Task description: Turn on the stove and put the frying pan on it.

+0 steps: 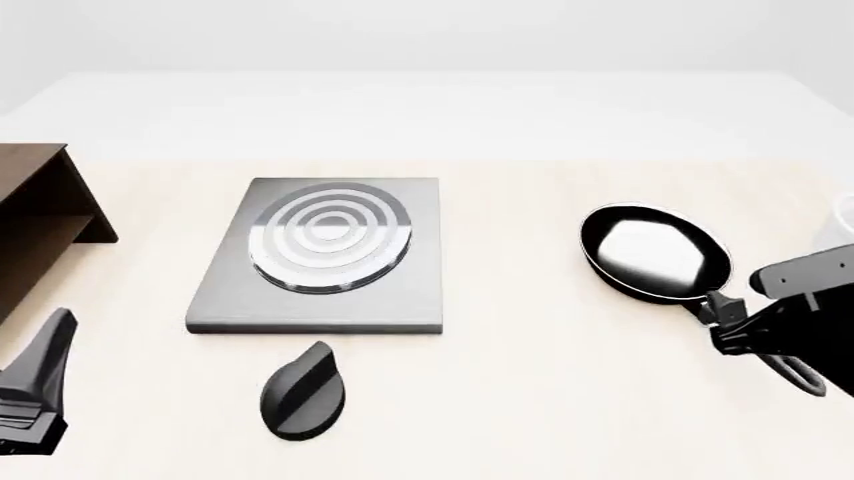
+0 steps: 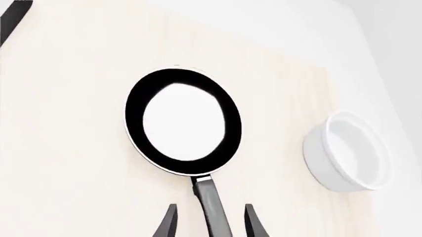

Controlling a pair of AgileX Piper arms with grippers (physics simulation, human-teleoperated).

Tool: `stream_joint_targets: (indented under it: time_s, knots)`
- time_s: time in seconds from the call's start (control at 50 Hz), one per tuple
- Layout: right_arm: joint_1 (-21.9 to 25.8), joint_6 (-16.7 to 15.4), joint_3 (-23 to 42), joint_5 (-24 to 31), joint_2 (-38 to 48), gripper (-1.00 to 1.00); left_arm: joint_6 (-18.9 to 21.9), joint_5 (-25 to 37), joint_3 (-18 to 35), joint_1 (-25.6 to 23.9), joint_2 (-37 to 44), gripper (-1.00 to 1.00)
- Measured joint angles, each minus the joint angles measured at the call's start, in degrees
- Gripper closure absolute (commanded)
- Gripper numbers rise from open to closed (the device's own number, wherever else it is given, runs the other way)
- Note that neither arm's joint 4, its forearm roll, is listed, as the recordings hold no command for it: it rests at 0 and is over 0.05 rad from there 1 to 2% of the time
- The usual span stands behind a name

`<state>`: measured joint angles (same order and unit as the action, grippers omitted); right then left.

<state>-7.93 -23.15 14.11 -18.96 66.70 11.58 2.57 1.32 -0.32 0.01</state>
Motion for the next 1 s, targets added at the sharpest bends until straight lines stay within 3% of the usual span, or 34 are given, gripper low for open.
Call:
stream_joint_targets:
  time_s: [0.56, 1.0]
  knots:
    - [-5.4, -7.2, -4.5, -21.9, 20.1, -1.00, -0.2, 1.0, 0.1, 0.8, 0.0, -1.00]
    - [-6.6, -9.5, -5.4, -27.8, 25.4, -1.00, -0.3, 1.5, 0.2, 0.6, 0.0, -1.00]
